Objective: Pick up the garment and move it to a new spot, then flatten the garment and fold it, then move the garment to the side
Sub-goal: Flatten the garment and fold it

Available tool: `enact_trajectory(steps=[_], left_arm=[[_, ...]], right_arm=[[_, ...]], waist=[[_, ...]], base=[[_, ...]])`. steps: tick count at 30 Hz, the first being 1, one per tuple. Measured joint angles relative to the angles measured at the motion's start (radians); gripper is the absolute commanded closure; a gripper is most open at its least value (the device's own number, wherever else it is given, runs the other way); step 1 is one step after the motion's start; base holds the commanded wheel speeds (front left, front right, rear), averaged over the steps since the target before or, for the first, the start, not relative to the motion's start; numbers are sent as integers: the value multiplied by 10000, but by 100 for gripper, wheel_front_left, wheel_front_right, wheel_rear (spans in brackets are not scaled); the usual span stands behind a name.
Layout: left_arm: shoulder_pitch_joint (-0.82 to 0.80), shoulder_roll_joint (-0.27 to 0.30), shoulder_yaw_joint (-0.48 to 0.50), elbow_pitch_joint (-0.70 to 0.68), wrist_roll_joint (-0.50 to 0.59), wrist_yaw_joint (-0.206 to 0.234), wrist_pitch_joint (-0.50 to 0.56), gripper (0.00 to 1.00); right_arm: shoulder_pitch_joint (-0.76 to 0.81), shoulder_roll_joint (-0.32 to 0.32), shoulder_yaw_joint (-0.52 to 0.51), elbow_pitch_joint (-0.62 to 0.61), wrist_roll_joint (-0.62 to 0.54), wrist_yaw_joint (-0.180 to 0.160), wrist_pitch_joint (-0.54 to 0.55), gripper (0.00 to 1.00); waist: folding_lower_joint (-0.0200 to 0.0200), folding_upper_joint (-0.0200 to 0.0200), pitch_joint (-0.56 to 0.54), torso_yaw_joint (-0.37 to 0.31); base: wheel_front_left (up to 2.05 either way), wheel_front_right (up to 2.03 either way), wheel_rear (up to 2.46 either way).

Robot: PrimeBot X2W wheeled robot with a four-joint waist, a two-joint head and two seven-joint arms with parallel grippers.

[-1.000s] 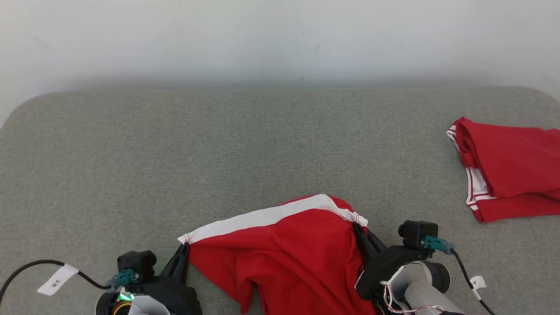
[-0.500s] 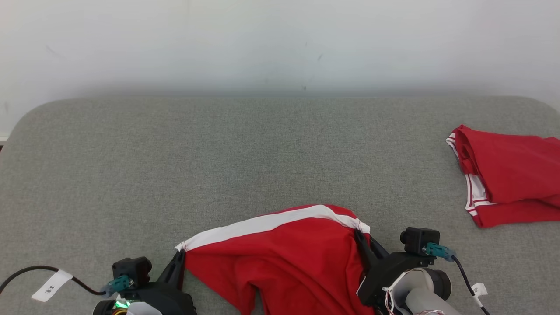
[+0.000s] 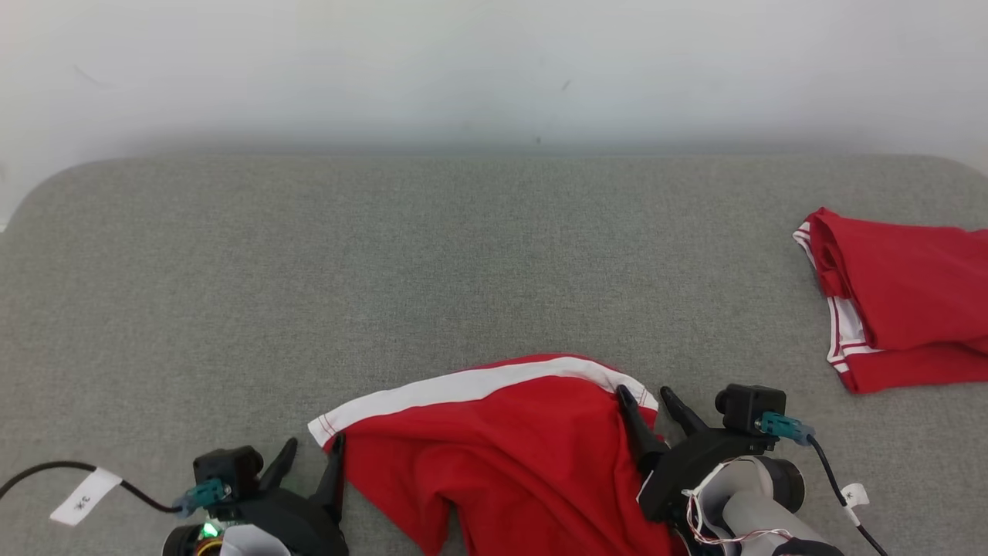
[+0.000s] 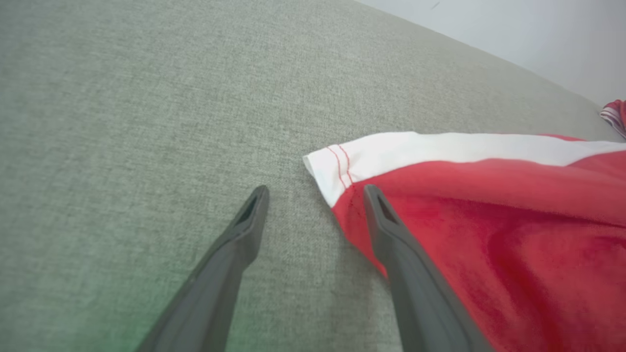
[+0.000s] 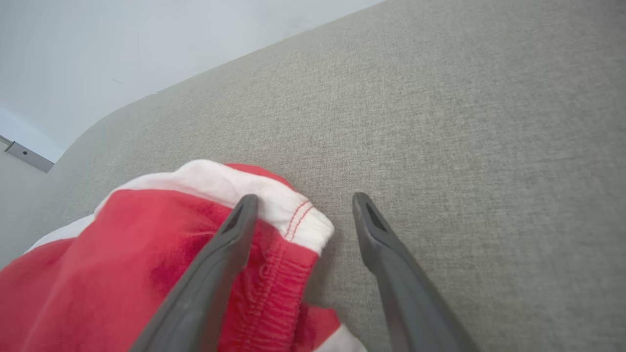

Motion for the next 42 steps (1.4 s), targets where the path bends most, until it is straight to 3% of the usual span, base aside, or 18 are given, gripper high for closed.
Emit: enact_trajectory(steps=[6,7,8,9,16,24,30,42], left_arm=[[-494,-98,-387,280,-387,0,-12,0],[-531,-130,-458,322,-500,0,-13,26],[-557,-134,-562,343,-562,0,-21,65],[-582,-121,-616,330,-585,2,-21,100],[-668,-19,-493,-169,-560,0,-8,100],[-1502,554,-924,-732,-232,0,-8,100],[-3404,1267,-1835,-1005,-194,-2,433,100],[-10245,2477,-2667,-1593,-940,-13,2077,100]], right_arm=[[-413,117,267,477,217,0,226,0],[-451,140,322,541,245,0,278,25],[-500,153,368,591,280,0,274,73],[-556,165,407,631,311,0,272,100],[-617,205,635,619,479,0,123,100],[-1684,-234,899,301,472,0,12,100],[-3504,-405,988,81,612,0,545,100],[-9550,-907,284,663,1315,0,2000,100]], waist=[[0,0,324,-59],[0,0,346,-61],[1,0,358,-57],[0,0,360,-48],[1,0,221,74],[0,0,-12,185],[0,0,280,165],[3,1,2319,76]], base=[[0,0,0],[0,0,0],[0,0,0],[0,0,0],[0,0,0],[0,0,0],[0,0,0],[0,0,0]])
